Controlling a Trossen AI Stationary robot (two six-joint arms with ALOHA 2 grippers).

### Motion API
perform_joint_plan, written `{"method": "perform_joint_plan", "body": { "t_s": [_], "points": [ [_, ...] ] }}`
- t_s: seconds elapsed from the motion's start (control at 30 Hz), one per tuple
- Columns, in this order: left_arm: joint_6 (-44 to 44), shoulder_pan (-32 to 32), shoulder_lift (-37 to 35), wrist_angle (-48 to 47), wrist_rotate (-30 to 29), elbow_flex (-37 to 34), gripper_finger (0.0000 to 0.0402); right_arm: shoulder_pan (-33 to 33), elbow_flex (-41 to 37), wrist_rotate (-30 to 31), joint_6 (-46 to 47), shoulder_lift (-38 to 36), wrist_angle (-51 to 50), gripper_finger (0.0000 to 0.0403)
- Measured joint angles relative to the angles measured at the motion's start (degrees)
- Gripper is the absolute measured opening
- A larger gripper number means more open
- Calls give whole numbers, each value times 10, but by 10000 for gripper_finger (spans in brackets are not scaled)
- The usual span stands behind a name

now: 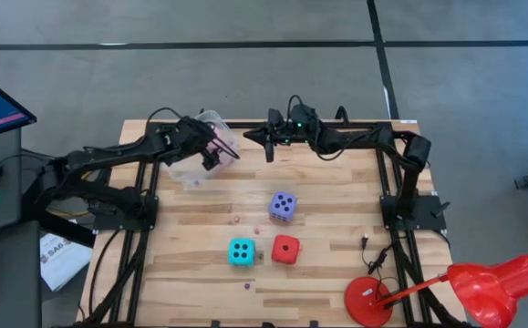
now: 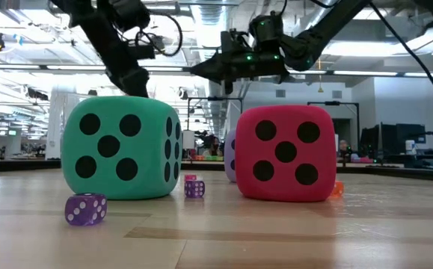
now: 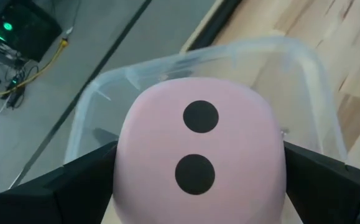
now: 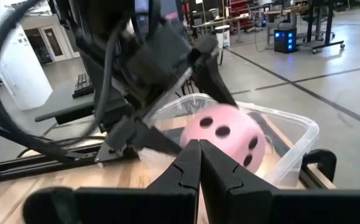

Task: Pick & Place Dice
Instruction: Put the large pink dice into the transparent container

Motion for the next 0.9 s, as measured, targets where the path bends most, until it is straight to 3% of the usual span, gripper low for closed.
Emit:
{"method": "perform_joint_plan", "body": {
  "t_s": [0.13,0.37,0.5,0.7,0.9],
  "points": [
    [0,-5,24,21,22,0,398,-3,0,-3,0,0,-7,0],
    [-1,-6,24,66,129,0,398,-8,0,-4,0,0,-24,0],
    [0,-6,24,83,158,0,398,-10,0,-4,-3,0,-28,0],
    [9,-6,24,86,155,0,398,-9,0,-3,-5,0,-24,0],
    [48,-4,21,86,83,0,398,3,27,14,-23,4,-40,0]
  ]
}}
